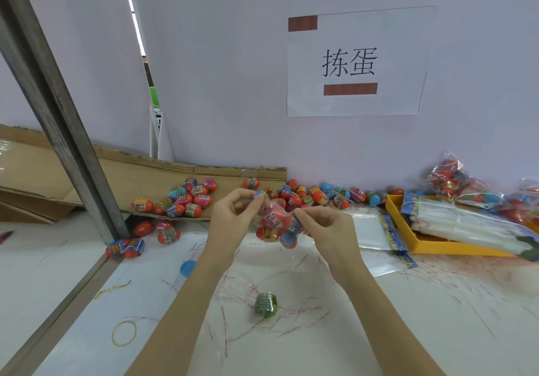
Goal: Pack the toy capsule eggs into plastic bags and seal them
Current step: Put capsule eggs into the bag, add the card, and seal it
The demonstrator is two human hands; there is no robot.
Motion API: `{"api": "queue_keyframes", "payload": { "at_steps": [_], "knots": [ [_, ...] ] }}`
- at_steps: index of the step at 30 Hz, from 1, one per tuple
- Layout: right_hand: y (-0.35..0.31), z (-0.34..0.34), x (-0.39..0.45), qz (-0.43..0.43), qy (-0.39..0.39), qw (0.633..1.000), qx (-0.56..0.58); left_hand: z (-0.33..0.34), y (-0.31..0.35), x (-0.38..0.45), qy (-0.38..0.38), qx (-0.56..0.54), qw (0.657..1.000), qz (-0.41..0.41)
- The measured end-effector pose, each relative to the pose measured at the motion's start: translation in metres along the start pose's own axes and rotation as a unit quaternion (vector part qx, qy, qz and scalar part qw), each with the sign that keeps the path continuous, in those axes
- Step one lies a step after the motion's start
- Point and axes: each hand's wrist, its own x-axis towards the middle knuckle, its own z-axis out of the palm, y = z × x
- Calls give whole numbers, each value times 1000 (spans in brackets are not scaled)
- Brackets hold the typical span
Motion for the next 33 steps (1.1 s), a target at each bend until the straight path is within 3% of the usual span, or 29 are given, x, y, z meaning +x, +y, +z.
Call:
{"api": "queue_keyframes", "payload": {
  "at_steps": [6, 10, 12, 17, 19, 24, 33],
  "knots": [
    [-3, 10, -3, 0, 16, 1000, 11, 9, -6, -2, 83, 109, 987, 79],
    [-6, 12, -7, 62, -49, 993, 88, 9, -5, -3, 115, 167, 967, 154],
    [-9, 10, -9, 83, -65, 988, 112, 7, -5, -3, 122, 167, 966, 154],
    [-13, 7, -8, 92, -13, 989, 118, 9, -6, -3, 96, 176, 966, 166],
    [-14, 5, -8, 119, -50, 981, 148, 12, -7, -4, 112, 169, 966, 161],
    [-10, 0, -11, 138, -229, 950, 164, 7, -8, -2, 172, 155, 961, 150],
    [-8, -4, -7, 102, -241, 960, 97, -1, -7, 4, 142, 84, 983, 84]
  ]
}}
